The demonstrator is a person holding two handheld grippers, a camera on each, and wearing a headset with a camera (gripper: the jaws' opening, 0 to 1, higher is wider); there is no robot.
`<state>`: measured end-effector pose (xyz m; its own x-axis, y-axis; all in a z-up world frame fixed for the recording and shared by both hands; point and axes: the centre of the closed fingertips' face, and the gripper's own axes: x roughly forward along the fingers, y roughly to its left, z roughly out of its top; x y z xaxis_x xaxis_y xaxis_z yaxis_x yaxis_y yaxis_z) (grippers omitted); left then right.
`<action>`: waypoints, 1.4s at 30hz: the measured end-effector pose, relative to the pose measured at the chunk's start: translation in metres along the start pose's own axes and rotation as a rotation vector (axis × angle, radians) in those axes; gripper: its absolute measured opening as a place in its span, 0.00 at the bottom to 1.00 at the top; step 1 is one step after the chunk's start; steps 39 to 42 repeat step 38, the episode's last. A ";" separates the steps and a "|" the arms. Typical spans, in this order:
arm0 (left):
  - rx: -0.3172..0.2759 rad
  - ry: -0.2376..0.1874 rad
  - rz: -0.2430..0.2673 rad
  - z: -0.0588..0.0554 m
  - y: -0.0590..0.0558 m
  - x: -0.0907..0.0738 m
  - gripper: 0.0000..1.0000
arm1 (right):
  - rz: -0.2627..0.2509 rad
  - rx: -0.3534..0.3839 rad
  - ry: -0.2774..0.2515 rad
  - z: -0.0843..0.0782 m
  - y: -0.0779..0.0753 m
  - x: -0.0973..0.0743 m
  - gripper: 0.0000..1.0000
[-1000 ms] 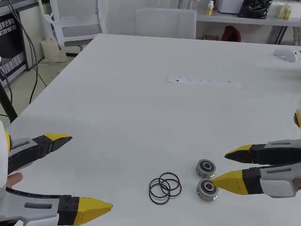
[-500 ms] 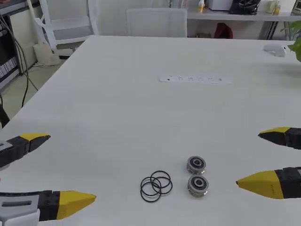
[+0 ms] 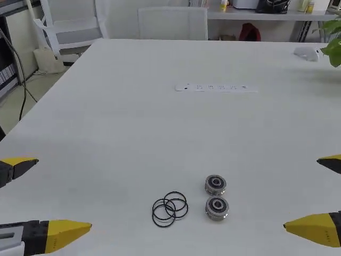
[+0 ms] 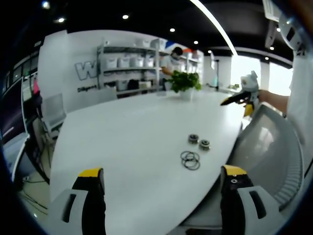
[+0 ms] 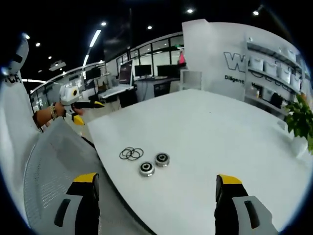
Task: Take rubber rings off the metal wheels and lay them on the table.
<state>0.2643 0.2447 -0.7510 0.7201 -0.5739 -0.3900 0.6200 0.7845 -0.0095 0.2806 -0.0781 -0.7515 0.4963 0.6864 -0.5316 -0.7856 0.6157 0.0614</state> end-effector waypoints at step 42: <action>-0.027 0.046 -0.019 -0.015 -0.011 0.002 1.00 | -0.052 0.186 0.138 -0.076 -0.018 0.004 0.99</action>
